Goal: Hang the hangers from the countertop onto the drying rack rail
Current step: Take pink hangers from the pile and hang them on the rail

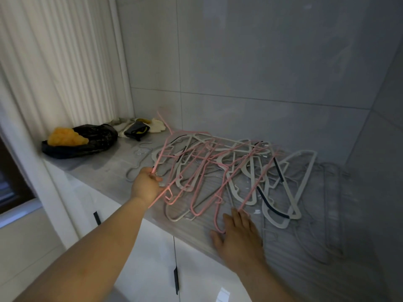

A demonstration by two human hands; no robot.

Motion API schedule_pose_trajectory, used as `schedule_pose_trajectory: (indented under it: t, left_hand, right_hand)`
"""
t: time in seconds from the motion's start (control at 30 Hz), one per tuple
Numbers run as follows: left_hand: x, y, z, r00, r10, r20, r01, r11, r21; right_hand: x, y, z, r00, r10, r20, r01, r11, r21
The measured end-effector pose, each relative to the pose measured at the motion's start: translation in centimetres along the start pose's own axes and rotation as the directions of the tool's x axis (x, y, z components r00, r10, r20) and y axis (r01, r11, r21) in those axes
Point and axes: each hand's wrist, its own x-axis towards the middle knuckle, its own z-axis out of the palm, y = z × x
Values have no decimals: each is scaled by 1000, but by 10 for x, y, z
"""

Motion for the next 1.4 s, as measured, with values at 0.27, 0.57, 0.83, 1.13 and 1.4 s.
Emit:
schedule_pose_trajectory:
  t: [0.27, 0.57, 0.83, 1.13, 1.4]
  left_hand:
    - [-36, 18, -32, 991, 135, -22, -135, 991, -3]
    - [-97, 21, -109, 973, 216, -83, -203, 969, 144]
    - [-184, 36, -195, 950, 281, -138, -240, 936, 258]
    - [-343, 16, -330, 945, 140, -294, -34, 941, 337]
    - [-501, 1, -445, 885, -16, -466, 208, 908, 363]
  right_hand:
    - [-5, -4, -2, 994, 3, -106, -8, 999, -52]
    - [14, -46, -26, 954, -146, -260, 191, 969, 158]
    - [16, -130, -104, 792, -320, -520, 488, 844, 224]
    - [-76, -258, -108, 686, -638, -350, 715, 680, 162]
    - [-236, -393, -82, 418, -885, -206, 907, 394, 148]
